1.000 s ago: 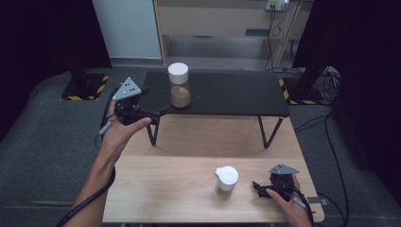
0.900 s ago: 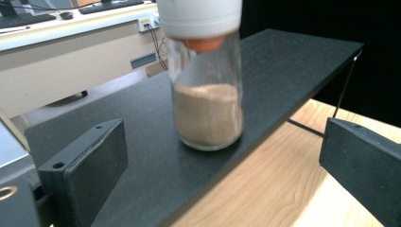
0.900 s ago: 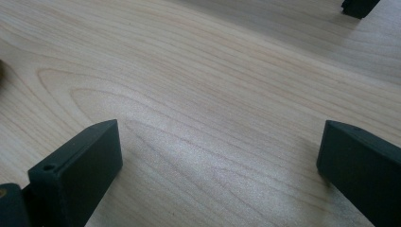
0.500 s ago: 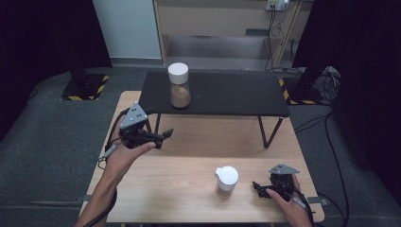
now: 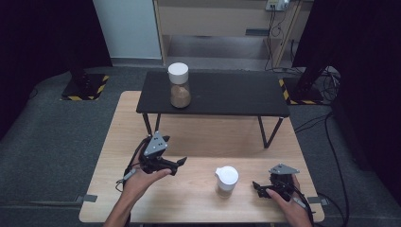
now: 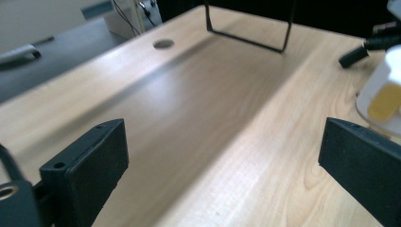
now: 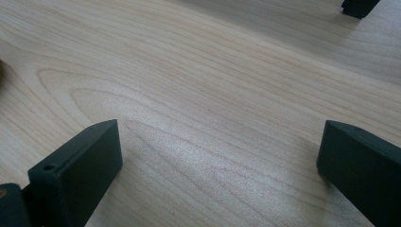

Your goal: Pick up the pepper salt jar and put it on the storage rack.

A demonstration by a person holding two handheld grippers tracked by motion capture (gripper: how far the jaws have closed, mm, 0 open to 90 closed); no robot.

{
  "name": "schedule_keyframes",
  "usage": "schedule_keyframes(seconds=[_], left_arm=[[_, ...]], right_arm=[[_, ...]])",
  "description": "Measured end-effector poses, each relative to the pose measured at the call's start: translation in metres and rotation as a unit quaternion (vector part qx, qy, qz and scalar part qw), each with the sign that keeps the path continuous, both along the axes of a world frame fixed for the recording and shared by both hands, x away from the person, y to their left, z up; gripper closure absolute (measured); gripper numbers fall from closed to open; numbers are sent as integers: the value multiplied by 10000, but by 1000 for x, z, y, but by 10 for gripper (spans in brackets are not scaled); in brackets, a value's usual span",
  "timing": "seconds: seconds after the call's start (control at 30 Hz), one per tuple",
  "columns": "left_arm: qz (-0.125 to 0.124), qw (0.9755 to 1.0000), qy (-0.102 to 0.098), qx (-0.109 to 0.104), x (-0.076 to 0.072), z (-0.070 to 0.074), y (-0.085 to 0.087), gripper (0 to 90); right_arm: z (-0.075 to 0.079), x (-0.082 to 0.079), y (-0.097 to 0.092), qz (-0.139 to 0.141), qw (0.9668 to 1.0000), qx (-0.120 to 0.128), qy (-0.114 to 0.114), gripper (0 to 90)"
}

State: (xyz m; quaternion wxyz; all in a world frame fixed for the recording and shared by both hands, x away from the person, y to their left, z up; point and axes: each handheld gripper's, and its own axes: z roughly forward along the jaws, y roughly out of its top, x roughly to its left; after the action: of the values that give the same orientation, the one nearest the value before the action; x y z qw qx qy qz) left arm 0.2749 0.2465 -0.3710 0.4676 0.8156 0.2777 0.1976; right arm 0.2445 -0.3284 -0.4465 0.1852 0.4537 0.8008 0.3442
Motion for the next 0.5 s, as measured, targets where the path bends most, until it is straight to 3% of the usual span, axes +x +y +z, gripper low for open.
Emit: schedule_keyframes(seconds=[0.27,0.5], left_arm=[[-36,9994,248,242,-2,-28,-13,16],[61,9985,354,413,-9,-36,-12,16]], right_arm=[[0,0,0,0,10000,0,-1,17],[0,0,0,2,10000,-4,-6,17]])
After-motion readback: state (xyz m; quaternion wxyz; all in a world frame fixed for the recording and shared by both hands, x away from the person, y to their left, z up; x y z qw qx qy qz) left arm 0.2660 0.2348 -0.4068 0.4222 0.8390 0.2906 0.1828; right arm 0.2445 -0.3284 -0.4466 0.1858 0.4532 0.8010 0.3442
